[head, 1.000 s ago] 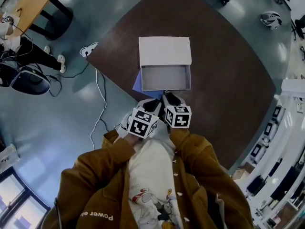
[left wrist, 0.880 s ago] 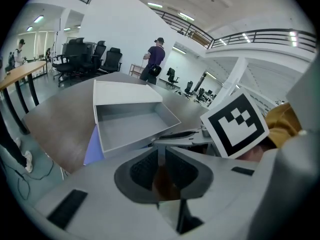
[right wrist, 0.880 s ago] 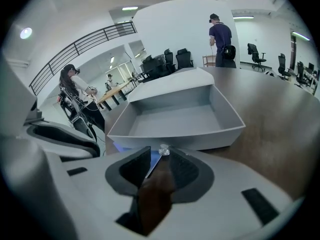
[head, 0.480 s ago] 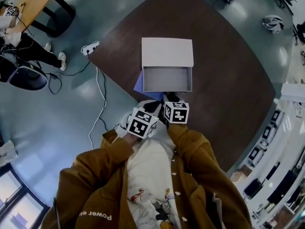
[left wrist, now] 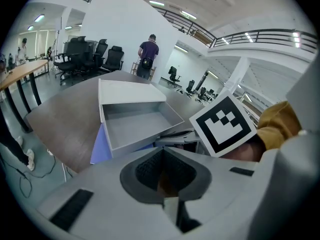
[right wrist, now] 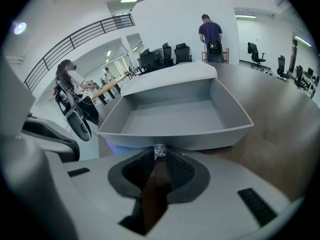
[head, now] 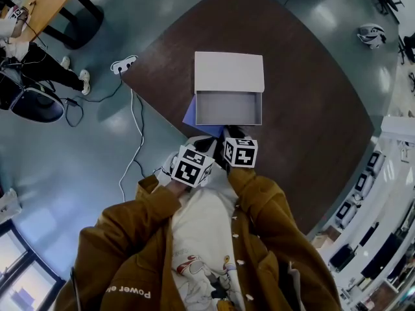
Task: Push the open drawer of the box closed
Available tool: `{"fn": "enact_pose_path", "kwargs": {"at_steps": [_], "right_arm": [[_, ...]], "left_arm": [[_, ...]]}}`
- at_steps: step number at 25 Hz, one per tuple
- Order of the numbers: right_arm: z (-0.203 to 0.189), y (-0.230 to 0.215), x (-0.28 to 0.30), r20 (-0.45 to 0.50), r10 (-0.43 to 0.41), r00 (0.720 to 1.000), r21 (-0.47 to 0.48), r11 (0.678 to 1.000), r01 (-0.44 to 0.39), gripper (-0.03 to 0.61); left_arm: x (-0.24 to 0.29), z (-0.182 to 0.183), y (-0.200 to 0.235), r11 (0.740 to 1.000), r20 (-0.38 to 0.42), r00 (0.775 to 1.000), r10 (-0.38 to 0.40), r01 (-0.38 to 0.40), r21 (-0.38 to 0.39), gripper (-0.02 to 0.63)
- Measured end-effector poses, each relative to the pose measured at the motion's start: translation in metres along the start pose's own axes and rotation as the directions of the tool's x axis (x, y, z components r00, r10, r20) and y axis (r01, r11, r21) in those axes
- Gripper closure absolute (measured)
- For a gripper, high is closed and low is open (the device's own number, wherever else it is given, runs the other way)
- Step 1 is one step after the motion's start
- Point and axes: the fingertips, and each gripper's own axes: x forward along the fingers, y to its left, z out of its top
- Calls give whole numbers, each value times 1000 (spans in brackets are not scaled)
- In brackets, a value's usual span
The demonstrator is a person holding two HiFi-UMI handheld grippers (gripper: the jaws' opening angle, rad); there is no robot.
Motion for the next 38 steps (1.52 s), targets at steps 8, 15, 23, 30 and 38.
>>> {"fn": "enact_pose_path", "kwargs": {"at_steps": [8,15,23,30,38], "right_arm": [[19,0,1,23,2,1000,-6,1000,-2,503],[28,-6,9,23,2,1000,-7,1000,-2,503],[41,-6,19,29,14,999,4,1000,-14,503],[50,-8,26,27,20,999,-3,1000,-20,503],[66,-10,37,31,36,999,-5,999,-36,503]], "left_arm": [[-3,4,-2,1000,10,1000,-7,7,8,607],[-2,5,3,1000,17,1000,-7,7,-1,607],[-1,5,4,1000,13,1000,-11,10,3,607],[0,7,2,1000,12,1000,-18,18,15,607],[6,14,11,1000,25,1000,-6,5,9,607]]}}
